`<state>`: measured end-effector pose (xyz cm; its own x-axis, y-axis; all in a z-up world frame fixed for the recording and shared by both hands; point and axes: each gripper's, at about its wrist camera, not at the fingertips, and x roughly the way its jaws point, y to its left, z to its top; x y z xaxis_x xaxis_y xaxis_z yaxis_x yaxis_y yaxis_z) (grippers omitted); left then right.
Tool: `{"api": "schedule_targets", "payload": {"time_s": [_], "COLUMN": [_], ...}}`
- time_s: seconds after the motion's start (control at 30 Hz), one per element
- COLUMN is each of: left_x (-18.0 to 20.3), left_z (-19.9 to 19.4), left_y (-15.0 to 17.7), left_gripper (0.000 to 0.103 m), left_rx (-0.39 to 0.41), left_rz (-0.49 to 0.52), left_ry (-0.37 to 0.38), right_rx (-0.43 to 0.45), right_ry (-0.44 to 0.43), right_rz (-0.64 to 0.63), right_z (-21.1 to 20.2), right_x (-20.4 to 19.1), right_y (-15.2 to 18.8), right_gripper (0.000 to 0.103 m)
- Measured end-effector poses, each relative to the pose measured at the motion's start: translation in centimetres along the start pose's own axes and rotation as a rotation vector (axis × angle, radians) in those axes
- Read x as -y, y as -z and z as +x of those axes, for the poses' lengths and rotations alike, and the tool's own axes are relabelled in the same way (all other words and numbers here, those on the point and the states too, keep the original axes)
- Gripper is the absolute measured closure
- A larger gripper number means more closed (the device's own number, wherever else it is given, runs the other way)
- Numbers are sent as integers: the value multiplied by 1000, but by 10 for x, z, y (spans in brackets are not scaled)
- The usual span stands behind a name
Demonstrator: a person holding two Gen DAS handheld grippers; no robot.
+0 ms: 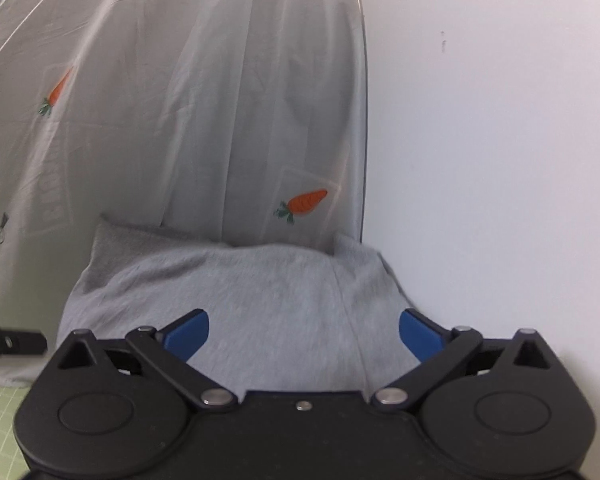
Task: Fold clothes
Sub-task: 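Lift the folded hoodie with both grippers and carry it onto the clothes stack, then open both grippers and withdraw from the stacked hoodie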
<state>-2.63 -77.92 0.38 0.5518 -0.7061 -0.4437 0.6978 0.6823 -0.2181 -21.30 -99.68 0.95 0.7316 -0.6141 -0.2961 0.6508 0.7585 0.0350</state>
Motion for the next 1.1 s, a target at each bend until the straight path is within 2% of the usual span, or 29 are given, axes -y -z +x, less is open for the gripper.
{"api": "schedule_targets", "payload": {"time_s": [0.13, 0.33, 0.5, 0.63, 0.83, 0.9, 1.1], "left_x": [7, 7, 6, 4, 6, 8, 17], "left_z": [-45, -113, -157, -184, -217, -224, -241], "left_y": [10, 38, 56, 63, 81, 89, 110], "left_gripper": [0, 0, 0, 0, 0, 0, 0], "left_rx": [21, -47, -32, -24, -40, -53, -82], "left_rz": [37, 46, 99, 82, 71, 77, 116], "left_ry": [-5, -3, -1, 34, 91, 108, 120], "right_rx": [-44, -60, -84, -112, -155, -188, -222], "right_ry": [-19, -44, -17, 11, 41, 6, 41], "right_rz": [32, 124, 140, 137, 139, 149, 143], "right_z": [-47, -121, -183, -222, -265, -274, -299], "right_x": [-9, -26, -41, -49, -54, -52, -50], "right_y": [11, 23, 38, 53, 74, 78, 94], "right_gripper": [1, 1, 1, 1, 1, 1, 1]}}
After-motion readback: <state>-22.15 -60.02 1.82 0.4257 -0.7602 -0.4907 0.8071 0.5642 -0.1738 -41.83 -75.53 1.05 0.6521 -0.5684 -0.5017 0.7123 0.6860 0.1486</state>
